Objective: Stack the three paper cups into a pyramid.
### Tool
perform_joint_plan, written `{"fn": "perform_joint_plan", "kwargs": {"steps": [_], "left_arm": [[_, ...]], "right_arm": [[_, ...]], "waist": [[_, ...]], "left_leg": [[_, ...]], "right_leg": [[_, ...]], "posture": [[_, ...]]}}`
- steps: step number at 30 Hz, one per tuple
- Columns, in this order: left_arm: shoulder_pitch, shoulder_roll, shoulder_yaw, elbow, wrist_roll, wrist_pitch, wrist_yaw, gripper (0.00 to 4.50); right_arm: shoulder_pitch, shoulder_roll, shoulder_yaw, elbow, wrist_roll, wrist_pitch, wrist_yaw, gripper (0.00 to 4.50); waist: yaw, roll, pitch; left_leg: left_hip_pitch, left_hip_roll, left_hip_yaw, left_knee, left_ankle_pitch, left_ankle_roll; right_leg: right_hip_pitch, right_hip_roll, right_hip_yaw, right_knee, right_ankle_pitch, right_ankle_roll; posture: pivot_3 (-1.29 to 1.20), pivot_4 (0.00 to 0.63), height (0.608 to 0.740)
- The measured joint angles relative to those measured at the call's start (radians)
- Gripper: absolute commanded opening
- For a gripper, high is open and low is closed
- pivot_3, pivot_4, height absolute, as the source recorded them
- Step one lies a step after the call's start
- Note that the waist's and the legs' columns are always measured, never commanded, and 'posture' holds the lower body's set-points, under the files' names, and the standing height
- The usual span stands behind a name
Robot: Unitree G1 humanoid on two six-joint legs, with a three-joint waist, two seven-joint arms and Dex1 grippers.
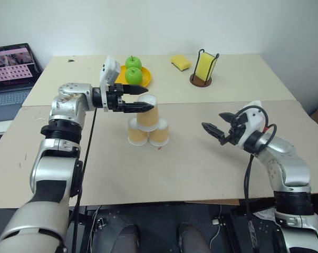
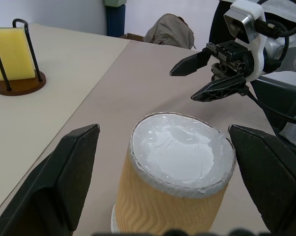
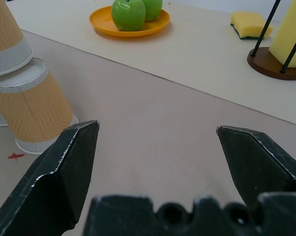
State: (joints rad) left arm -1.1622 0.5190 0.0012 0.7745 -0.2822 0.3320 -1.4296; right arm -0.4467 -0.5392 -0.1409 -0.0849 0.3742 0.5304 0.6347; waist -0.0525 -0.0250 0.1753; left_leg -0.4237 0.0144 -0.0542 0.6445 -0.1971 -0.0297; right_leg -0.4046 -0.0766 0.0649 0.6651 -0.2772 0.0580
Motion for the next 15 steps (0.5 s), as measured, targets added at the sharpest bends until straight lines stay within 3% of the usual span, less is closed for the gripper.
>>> {"fn": "perform_joint_plan", "kwargs": {"steps": [9,15], "left_arm": [[0.000,0.019,0.102,-0.051,-0.075,0.070,0.081,4.48],[0.061,0.022,0.353,-0.203,-0.165,0.090,0.494,4.48]], "right_arm": [[-0.003,0.003,0.013,0.019,0.000,-0.009,0.008,4.50],[-0.008,0.004,0.018,0.020,-0.007,-0.009,0.000,4.50]], "waist": [[0.001,0.000,0.000],[-0.001,0.000,0.000]], "left_leg": [[0.000,0.000,0.000,0.000,0.000,0.000],[0.001,0.000,0.000,0.001,0.000,0.000]], "right_leg": [[0.000,0.000,0.000,0.001,0.000,0.000],[0.000,0.000,0.001,0.005,0.000,0.000]], "posture": [[0.00,0.150,0.732],[0.00,0.150,0.732]]}}
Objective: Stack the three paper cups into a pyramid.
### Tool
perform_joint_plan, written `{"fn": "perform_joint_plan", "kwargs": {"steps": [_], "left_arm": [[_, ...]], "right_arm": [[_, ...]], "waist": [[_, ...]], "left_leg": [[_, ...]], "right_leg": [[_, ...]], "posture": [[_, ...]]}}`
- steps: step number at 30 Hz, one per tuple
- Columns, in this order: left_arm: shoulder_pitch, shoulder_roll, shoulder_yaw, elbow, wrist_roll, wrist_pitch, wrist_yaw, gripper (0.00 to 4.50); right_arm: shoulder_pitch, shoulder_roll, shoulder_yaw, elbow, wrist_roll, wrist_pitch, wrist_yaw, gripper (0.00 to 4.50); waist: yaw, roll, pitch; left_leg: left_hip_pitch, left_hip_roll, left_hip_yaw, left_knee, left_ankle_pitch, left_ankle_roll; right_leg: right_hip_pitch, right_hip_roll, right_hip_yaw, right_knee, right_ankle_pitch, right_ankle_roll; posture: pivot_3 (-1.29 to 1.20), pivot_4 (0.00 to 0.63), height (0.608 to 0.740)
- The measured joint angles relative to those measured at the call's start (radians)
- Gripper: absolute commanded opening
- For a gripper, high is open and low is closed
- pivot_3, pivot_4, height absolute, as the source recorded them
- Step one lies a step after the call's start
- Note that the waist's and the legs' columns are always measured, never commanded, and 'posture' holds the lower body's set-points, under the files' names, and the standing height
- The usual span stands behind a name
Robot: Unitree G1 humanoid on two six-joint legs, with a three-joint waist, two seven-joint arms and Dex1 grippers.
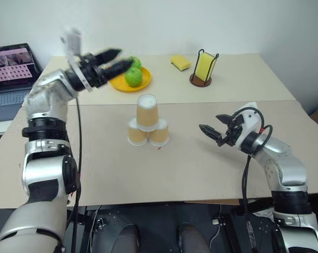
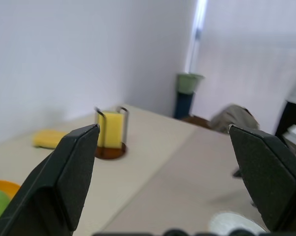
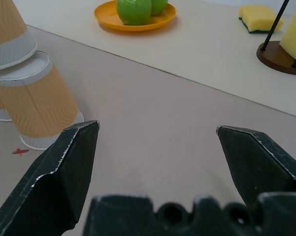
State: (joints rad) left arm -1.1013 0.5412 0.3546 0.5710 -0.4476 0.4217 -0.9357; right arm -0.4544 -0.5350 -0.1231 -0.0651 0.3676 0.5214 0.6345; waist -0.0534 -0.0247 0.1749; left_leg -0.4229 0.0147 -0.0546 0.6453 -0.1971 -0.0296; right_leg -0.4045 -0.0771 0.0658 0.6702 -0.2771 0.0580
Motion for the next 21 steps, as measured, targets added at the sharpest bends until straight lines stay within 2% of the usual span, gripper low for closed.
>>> {"fn": "perform_joint_plan", "kwargs": {"steps": [5,11,17,21], "left_arm": [[0.288,-0.039,0.139,-0.255,0.002,0.021,0.372,4.48],[0.564,-0.064,0.252,-0.416,0.072,-0.025,0.664,4.48],[0.800,-0.163,0.312,-0.432,0.127,-0.182,0.811,4.48],[0.834,-0.183,0.312,-0.434,0.128,-0.230,0.851,4.48]], "right_arm": [[-0.013,0.004,0.011,0.036,-0.031,-0.013,-0.018,4.50],[-0.105,0.031,0.034,0.204,-0.136,-0.078,-0.129,4.50],[-0.129,0.099,0.030,0.381,-0.198,-0.169,-0.247,4.50],[-0.129,0.112,0.022,0.422,-0.198,-0.209,-0.282,4.50]], "waist": [[0.002,0.000,0.000],[0.009,-0.001,-0.001],[0.018,-0.003,-0.002],[0.027,-0.004,-0.003]], "left_leg": [[0.001,0.000,0.001,0.001,0.000,0.000],[0.002,0.000,0.002,0.000,0.000,0.000],[0.001,-0.001,0.002,0.000,0.000,0.000],[0.001,-0.001,0.002,0.000,0.000,0.000]], "right_leg": [[0.000,0.000,0.001,0.003,0.000,0.000],[0.000,-0.001,0.002,0.001,0.000,0.000],[0.000,-0.002,0.001,-0.004,0.000,-0.001],[0.000,-0.002,0.001,-0.005,0.001,-0.001]], "posture": [[0.00,0.150,0.732],[0.00,0.150,0.732],[0.00,0.150,0.732],[0.00,0.150,0.732]]}}
